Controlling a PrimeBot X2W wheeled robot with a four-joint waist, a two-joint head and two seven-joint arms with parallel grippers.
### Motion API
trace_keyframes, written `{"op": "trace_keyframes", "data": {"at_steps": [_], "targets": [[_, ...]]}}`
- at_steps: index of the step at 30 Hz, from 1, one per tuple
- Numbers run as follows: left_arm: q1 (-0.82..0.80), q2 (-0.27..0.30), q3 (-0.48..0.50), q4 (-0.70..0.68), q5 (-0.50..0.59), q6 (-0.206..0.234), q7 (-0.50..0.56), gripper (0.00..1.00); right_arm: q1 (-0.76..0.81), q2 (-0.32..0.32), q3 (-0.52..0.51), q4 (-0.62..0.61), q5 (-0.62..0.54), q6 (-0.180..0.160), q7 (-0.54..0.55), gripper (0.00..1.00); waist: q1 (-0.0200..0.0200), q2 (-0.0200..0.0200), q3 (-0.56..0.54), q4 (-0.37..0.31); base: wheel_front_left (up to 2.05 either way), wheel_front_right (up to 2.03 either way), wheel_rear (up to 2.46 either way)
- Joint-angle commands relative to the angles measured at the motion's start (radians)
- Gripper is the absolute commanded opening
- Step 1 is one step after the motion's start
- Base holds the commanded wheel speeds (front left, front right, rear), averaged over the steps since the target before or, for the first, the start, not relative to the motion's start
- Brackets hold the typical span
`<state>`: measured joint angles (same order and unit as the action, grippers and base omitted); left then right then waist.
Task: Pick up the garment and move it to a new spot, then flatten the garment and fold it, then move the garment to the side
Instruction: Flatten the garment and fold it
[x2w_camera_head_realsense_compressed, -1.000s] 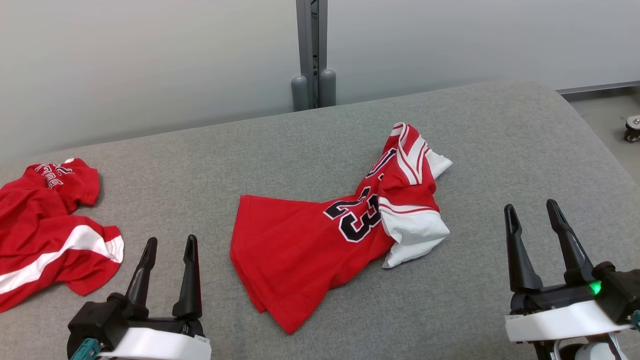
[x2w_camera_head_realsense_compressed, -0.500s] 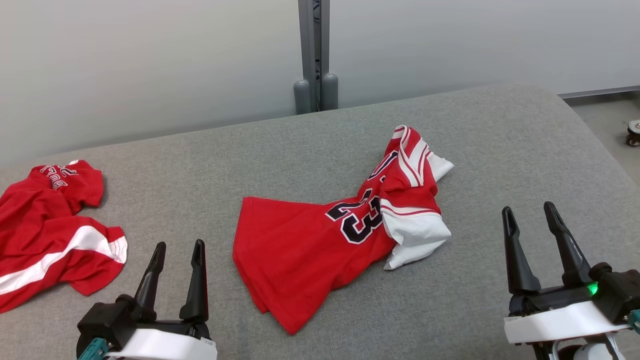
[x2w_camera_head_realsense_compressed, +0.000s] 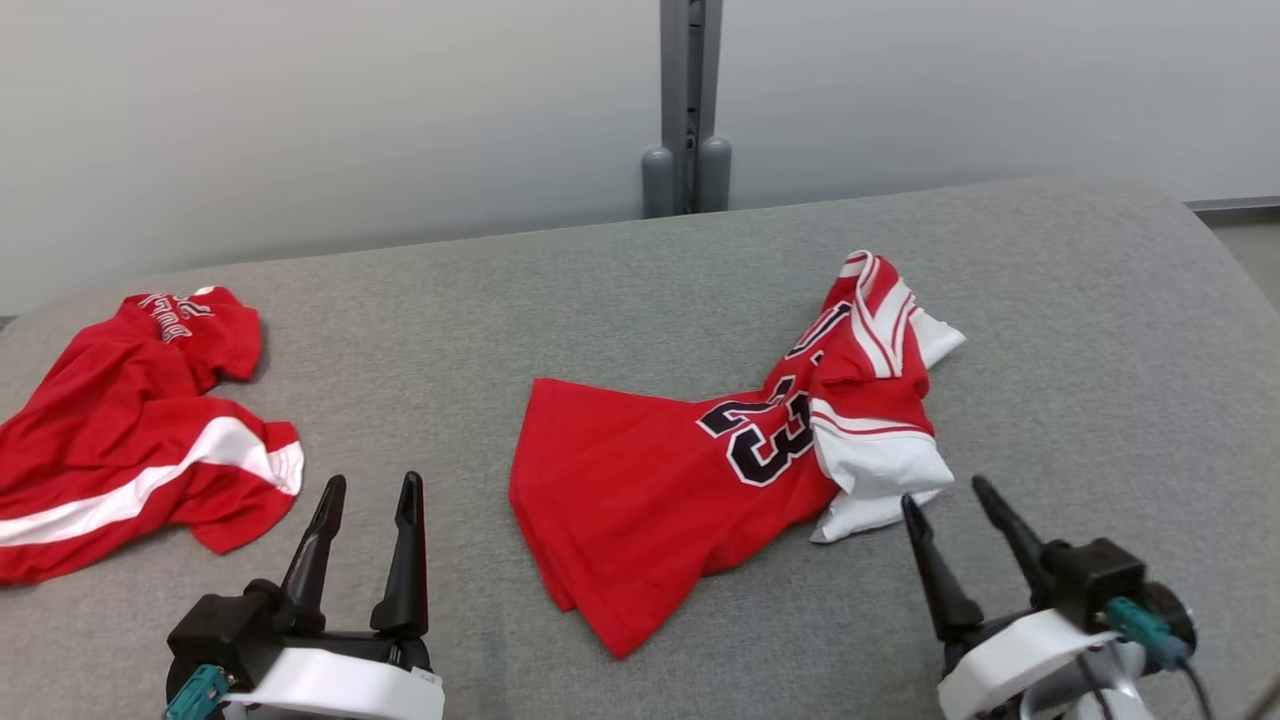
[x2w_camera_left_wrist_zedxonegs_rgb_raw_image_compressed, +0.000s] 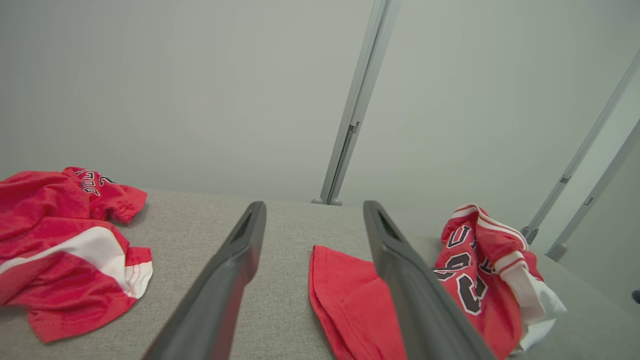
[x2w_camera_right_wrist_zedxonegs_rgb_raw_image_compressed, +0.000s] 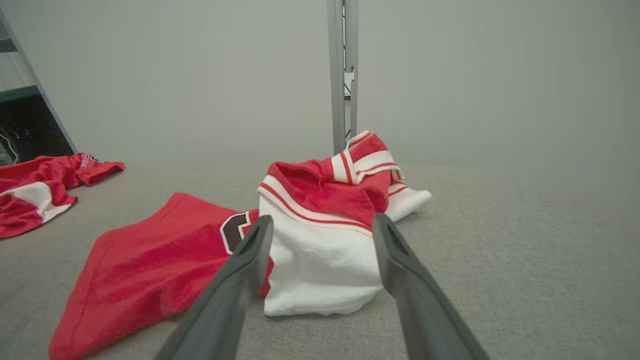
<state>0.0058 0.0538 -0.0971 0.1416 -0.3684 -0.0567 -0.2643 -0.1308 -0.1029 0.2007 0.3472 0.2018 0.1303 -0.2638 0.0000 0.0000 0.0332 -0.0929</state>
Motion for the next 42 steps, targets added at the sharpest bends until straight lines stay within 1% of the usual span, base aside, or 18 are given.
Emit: {"op": "trace_keyframes", "data": {"at_steps": [1, 5, 12, 16, 19, 20, 21, 22, 24, 27, 31, 32, 35, 37, 39, 42], "targets": [[-0.021, 0.003, 0.000, 0.001, 0.000, -0.004, 0.000, 1.00, -0.012, -0.005, 0.008, 0.024, 0.004, 0.001, 0.010, 1.00, 0.0000, 0.0000, 0.003, 0.016, 0.00, 0.00, 0.00], [-0.027, 0.002, -0.004, 0.008, -0.003, -0.009, 0.000, 1.00, -0.080, -0.002, 0.059, 0.177, 0.008, 0.001, 0.038, 1.00, 0.0000, 0.0000, 0.014, 0.057, 0.00, 0.00, 0.00], [-0.044, 0.000, -0.010, 0.013, -0.005, -0.011, 0.000, 1.00, -0.190, 0.018, 0.070, 0.391, -0.027, 0.001, 0.069, 1.00, 0.0000, 0.0000, 0.037, 0.120, 0.00, 0.00, 0.00], [-0.052, -0.001, -0.010, 0.016, -0.008, -0.012, 0.000, 1.00, -0.242, 0.026, 0.036, 0.490, -0.064, 0.001, 0.094, 1.00, 0.0000, 0.0000, 0.046, 0.142, 0.00, 0.00, 0.00], [-0.053, -0.001, -0.009, 0.015, -0.010, -0.010, 0.000, 1.00, -0.269, 0.037, 0.005, 0.539, -0.098, 0.001, 0.100, 1.00, 0.0000, 0.0000, 0.048, 0.151, 0.00, 0.00, 0.00], [-0.053, -0.001, -0.009, 0.015, -0.010, -0.009, 0.000, 1.00, -0.276, 0.038, -0.007, 0.552, -0.114, 0.001, 0.097, 0.60, 0.0000, 0.0000, 0.049, 0.152, 0.00, 0.00, 0.00], [-0.054, -0.001, -0.009, 0.014, -0.011, -0.009, 0.000, 1.00, -0.282, 0.040, -0.019, 0.559, -0.130, 0.001, 0.088, 0.38, 0.0000, 0.0000, 0.050, 0.153, 0.00, 0.00, 0.00], [-0.054, -0.002, -0.008, 0.014, -0.011, -0.008, 0.000, 1.00, -0.287, 0.041, -0.029, 0.566, -0.142, 0.001, 0.083, 0.00, 0.0000, 0.0000, 0.050, 0.153, 0.00, 0.00, 0.00], [-0.051, -0.002, -0.002, 0.011, -0.011, -0.006, 0.000, 1.00, -0.294, 0.048, -0.044, 0.580, -0.173, 0.001, 0.066, 0.00, 0.0000, 0.0000, 0.049, 0.145, 0.00, 0.00, 0.00], [-0.047, -0.002, -0.002, 0.012, -0.009, -0.005, 0.000, 1.00, -0.288, 0.049, -0.047, 0.584, -0.175, 0.001, 0.055, 0.00, 0.0000, 0.0000, 0.044, 0.129, 0.00, 0.00, 0.00], [-0.038, -0.002, -0.001, 0.016, -0.005, -0.004, 0.000, 1.00, -0.263, 0.050, -0.009, 0.537, -0.097, 0.001, 0.038, 0.00, 0.0000, 0.0000, 0.032, 0.099, 0.00, 0.00, 0.00], [-0.038, -0.002, -0.001, 0.016, -0.005, -0.004, 0.000, 1.00, -0.263, 0.050, -0.009, 0.537, -0.097, 0.001, 0.038, 0.00, 0.0000, 0.0000, 0.032, 0.099, 0.00, 0.00, 0.00], [-0.029, -0.002, 0.004, 0.020, -0.004, -0.008, 0.000, 1.00, -0.227, 0.048, -0.009, 0.453, -0.022, 0.001, 0.031, 0.00, 0.0000, 0.0000, 0.023, 0.067, 0.00, 0.00, 0.00], [-0.023, -0.002, 0.004, 0.019, -0.001, -0.008, 0.000, 1.00, -0.194, 0.050, -0.001, 0.379, 0.059, 0.001, 0.053, 0.00, 0.0000, 0.0000, 0.020, 0.046, 0.00, 0.00, 0.00], [-0.018, -0.002, 0.004, 0.017, 0.002, -0.007, 0.000, 1.00, -0.166, 0.049, 0.004, 0.284, 0.127, 0.001, 0.096, 0.00, 0.0000, 0.0000, 0.022, 0.024, 0.00, 0.00, 0.00], [-0.021, -0.001, 0.008, 0.017, 0.006, -0.007, 0.000, 1.00, -0.103, 0.004, 0.006, 0.135, 0.207, 0.001, 0.206, 0.00, 0.0000, 0.0000, 0.026, -0.003, 0.00, 0.00, 0.00]]}}
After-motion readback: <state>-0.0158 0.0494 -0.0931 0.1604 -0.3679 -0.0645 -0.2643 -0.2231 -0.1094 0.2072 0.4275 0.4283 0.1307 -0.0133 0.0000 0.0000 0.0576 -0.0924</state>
